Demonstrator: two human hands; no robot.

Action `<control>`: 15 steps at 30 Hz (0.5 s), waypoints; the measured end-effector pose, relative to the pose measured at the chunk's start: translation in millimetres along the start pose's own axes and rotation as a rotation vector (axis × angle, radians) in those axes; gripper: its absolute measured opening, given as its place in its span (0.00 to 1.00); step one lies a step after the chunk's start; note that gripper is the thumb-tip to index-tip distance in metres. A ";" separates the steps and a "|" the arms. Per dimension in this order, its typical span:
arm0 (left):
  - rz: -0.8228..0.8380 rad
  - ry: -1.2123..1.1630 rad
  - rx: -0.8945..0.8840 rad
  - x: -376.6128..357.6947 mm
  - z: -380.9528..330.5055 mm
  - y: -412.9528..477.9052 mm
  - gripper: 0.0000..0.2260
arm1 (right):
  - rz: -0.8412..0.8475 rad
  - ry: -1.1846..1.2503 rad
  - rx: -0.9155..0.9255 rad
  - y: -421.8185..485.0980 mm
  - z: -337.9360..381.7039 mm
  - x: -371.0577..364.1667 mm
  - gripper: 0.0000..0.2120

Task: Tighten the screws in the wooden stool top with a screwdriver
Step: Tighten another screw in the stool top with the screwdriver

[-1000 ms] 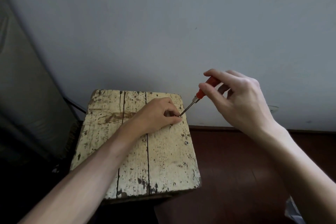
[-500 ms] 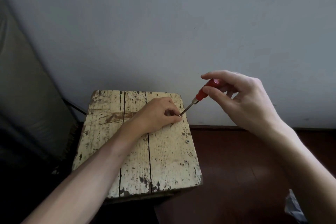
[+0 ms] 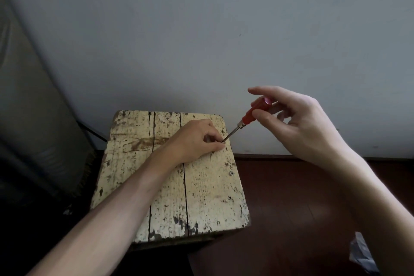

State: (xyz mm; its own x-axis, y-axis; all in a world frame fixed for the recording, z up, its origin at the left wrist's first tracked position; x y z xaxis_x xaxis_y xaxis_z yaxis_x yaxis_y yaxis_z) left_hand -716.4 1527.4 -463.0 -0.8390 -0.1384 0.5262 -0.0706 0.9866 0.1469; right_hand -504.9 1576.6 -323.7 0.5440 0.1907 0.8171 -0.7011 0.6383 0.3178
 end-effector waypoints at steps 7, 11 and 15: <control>0.006 -0.001 -0.001 0.1 -0.4 0.5 0.09 | -0.123 -0.010 -0.037 -3.3 1.7 -4.1 0.07; 0.006 -0.007 0.000 0.1 -0.9 -0.2 0.09 | -0.054 -0.044 -0.066 -3.8 1.7 -0.7 0.11; -0.005 -0.018 0.006 0.2 -0.8 -0.8 0.09 | 0.167 0.032 -0.066 -1.9 -1.4 8.5 0.19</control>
State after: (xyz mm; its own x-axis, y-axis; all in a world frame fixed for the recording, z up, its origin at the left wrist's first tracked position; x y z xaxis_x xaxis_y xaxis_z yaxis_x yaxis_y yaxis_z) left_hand -716.1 1526.5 -462.4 -0.8483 -0.1420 0.5101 -0.0780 0.9864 0.1449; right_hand -498.3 1577.9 -318.0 0.4377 0.3212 0.8398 -0.7518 0.6430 0.1460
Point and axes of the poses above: each hand's wrist, its own y-axis towards the middle knuckle, its own x-axis out of the back of the hand, z = x × y, the point moved 1 cm from there along y, towards the middle knuckle, and after that the axes turned 9 degrees about -y, right-handed, at the moved point
